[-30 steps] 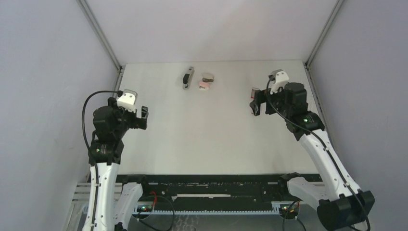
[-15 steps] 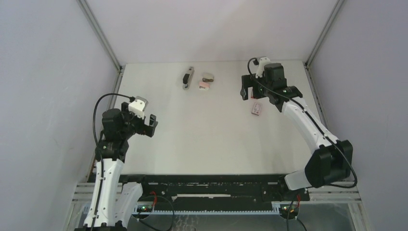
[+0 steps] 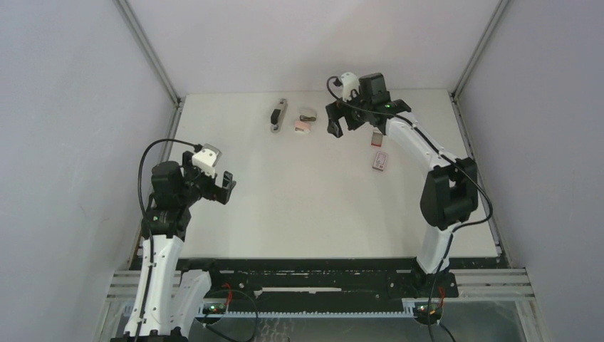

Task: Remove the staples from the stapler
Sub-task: Pick up the stapler from the center of the board.

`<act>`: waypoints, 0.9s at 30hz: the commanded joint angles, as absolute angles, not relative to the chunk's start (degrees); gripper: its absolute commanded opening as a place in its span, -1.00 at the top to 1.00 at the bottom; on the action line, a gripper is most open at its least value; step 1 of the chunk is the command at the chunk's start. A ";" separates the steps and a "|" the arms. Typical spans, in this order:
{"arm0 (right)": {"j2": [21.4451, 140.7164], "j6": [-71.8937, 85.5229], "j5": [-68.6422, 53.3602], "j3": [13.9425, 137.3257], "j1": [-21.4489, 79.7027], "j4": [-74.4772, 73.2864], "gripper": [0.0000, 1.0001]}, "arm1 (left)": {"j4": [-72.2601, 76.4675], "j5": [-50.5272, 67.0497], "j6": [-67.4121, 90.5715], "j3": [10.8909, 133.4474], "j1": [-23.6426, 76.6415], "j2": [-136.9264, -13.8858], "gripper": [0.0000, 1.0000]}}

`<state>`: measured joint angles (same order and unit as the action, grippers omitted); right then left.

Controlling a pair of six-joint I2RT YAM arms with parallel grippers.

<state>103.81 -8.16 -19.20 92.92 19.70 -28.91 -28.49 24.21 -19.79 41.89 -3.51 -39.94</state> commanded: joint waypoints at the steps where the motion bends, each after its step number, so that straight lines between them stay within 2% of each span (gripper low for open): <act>1: 109.31 -18.63 -18.52 100.55 22.47 -30.94 -0.90 | -26.80 25.80 -21.10 40.56 -3.85 -39.60 -0.99; 6: 117.43 -27.05 -15.14 107.98 24.81 -32.10 -0.82 | -26.87 26.31 -22.00 40.11 -3.78 -39.86 -0.99; 15: 133.35 -27.97 -14.11 126.78 26.11 -35.64 -0.79 | -28.01 26.93 -24.40 39.43 -3.85 -39.94 -1.00; 27: 139.83 -22.63 -15.81 130.93 27.64 -27.82 -0.86 | -29.44 26.98 -26.98 38.91 -3.86 -41.32 -0.99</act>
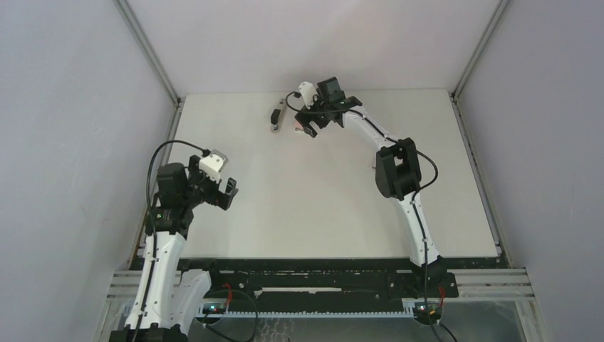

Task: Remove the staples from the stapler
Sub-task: Pick up the stapler from the center of the board.

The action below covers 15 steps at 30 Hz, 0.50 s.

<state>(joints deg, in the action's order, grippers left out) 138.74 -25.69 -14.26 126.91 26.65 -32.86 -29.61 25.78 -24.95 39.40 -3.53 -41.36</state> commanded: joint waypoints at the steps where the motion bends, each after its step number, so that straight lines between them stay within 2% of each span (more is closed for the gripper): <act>1: 140.49 -22.08 -15.93 131.50 27.68 -27.49 -0.87 | -29.51 26.98 -27.06 38.79 -3.84 -41.23 -0.99; 15: 145.74 -18.29 -18.29 134.83 28.10 -24.24 -0.88 | -29.77 26.39 -27.42 38.67 -3.85 -41.56 -0.99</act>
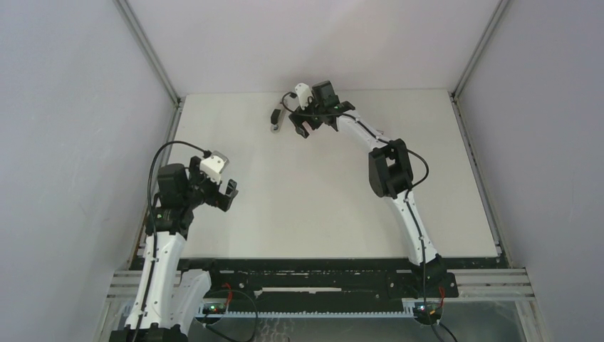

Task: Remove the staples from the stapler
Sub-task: Pick up the stapler from the center of the board.

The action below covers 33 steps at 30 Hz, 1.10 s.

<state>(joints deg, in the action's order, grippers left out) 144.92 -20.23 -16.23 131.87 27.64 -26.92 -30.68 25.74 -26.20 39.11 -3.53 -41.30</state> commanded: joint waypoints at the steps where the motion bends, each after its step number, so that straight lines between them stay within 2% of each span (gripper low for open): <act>1: 146.07 -18.08 -18.50 135.13 28.06 -24.25 -0.88 | -29.74 26.32 -27.54 38.67 -3.82 -41.57 -0.99; 11: 147.28 -18.96 -18.82 136.50 28.05 -22.32 -0.96 | -29.98 25.58 -27.94 38.64 -3.86 -42.80 -0.99; 18: 148.19 -28.74 -16.53 136.26 28.36 -20.76 -0.94 | -30.23 25.24 -28.21 38.76 -3.82 -43.85 -0.99; 33: 147.09 -45.17 -19.96 131.11 30.02 -26.21 -0.72 | -31.02 25.49 -28.56 39.11 -3.85 -44.49 -0.99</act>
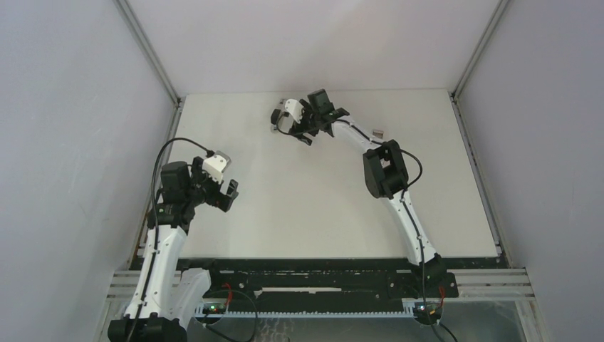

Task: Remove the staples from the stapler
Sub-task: Pick up the stapler from the center of the board.

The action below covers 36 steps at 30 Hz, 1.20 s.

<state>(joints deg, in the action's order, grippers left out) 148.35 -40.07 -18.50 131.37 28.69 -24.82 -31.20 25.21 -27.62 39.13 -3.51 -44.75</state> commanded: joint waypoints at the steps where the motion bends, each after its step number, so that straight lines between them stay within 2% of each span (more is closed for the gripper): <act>1: 147.24 -45.36 -19.31 131.13 30.17 -26.01 -0.72 | -31.10 25.42 -28.54 39.11 -3.83 -44.55 -0.99; 10: 148.85 -45.36 -16.55 132.79 30.32 -23.90 -0.73 | -31.28 25.31 -28.65 39.35 -3.85 -45.34 -0.99; 19: 150.13 -45.87 -17.89 135.37 30.37 -25.97 -0.64 | -31.67 25.40 -28.92 39.54 -3.81 -46.02 -0.99; 32: 149.69 -47.12 -20.10 135.27 30.36 -27.12 -0.35 | -32.58 25.75 -29.19 40.08 -3.85 -46.27 -0.99; 36: 149.68 -46.33 -18.71 135.00 30.24 -25.51 -0.19 | -32.82 25.84 -29.19 40.25 -3.80 -46.48 -1.00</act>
<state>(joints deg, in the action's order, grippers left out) 149.99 -46.59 -18.33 132.92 30.04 -27.11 -33.01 25.23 -28.12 39.13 -3.53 -46.48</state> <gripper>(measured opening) 0.638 0.996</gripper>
